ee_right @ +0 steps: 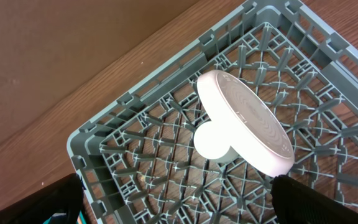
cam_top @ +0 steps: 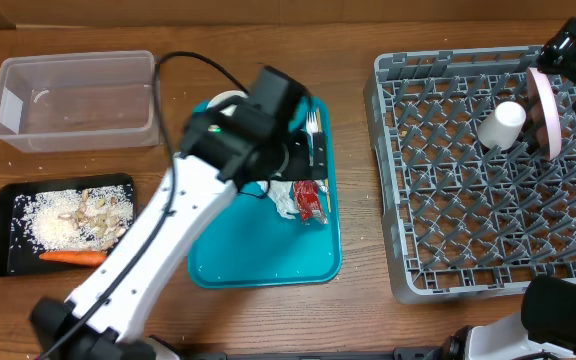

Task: Sort waste into correct bins and load items into the dishwasher rack
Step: 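Reach the left gripper to the red snack wrapper and grasp it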

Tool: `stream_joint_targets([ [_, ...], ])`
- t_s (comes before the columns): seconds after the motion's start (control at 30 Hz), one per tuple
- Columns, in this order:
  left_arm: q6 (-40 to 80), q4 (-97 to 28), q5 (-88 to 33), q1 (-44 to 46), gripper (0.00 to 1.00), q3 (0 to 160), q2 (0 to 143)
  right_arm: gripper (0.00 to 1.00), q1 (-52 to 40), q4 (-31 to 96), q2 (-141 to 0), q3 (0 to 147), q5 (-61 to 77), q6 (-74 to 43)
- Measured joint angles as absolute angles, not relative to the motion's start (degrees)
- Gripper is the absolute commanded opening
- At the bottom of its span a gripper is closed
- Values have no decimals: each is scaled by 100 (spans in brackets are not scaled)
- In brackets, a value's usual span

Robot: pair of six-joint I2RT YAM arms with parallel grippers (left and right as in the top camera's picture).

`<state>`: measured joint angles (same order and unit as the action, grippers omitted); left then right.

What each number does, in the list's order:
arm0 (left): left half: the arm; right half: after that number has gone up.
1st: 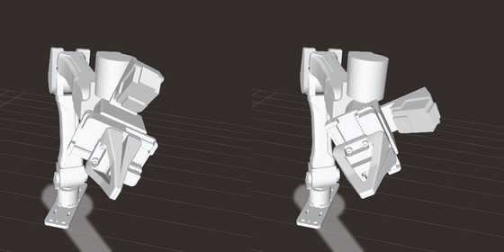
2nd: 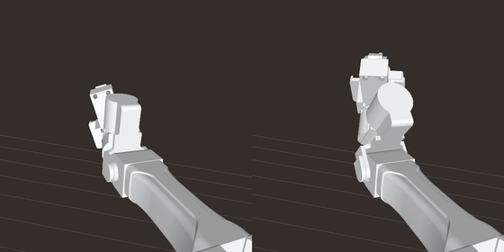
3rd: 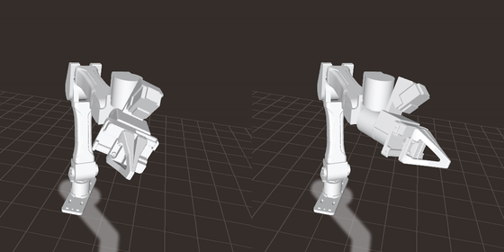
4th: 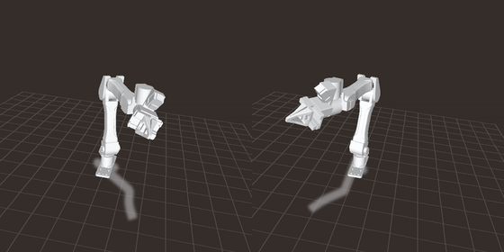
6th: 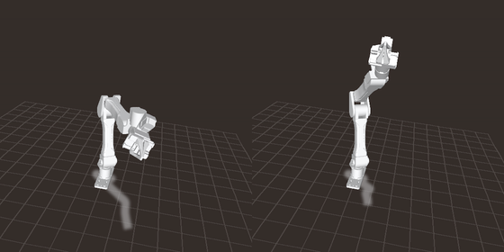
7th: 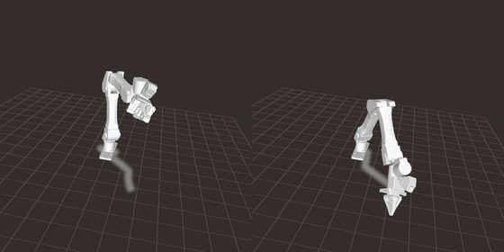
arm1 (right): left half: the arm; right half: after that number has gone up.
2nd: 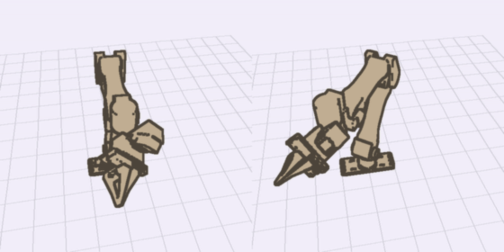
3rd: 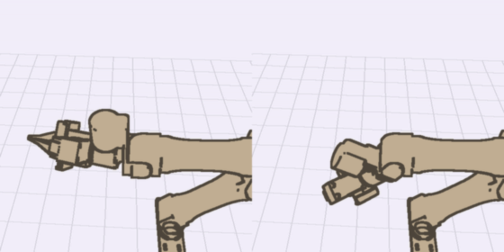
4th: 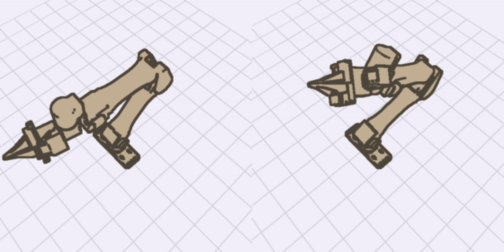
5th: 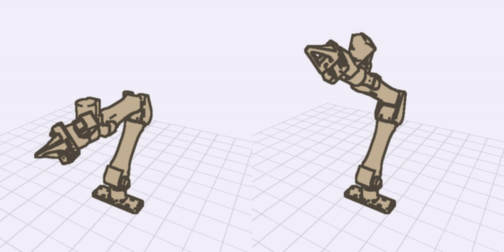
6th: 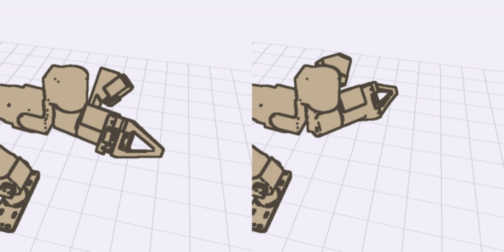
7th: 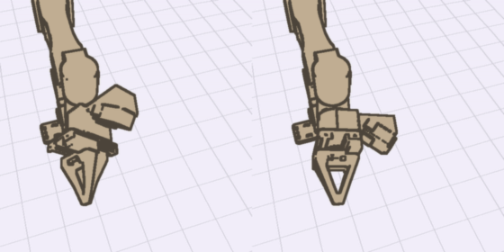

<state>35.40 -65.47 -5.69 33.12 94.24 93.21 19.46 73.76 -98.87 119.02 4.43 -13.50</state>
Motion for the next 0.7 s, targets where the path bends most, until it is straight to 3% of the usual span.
stream_joint_targets([
  [0.4, 5061, -6549, -475, 3636, 100, 9421, 11251, 100, 1946, 7376, -9887, 11902, 443, -1352],
  [0.7, 5422, -6582, -694, 3717, 100, 9421, 11607, 100, 1946, 7373, -9887, 11902, 445, -1354],
])
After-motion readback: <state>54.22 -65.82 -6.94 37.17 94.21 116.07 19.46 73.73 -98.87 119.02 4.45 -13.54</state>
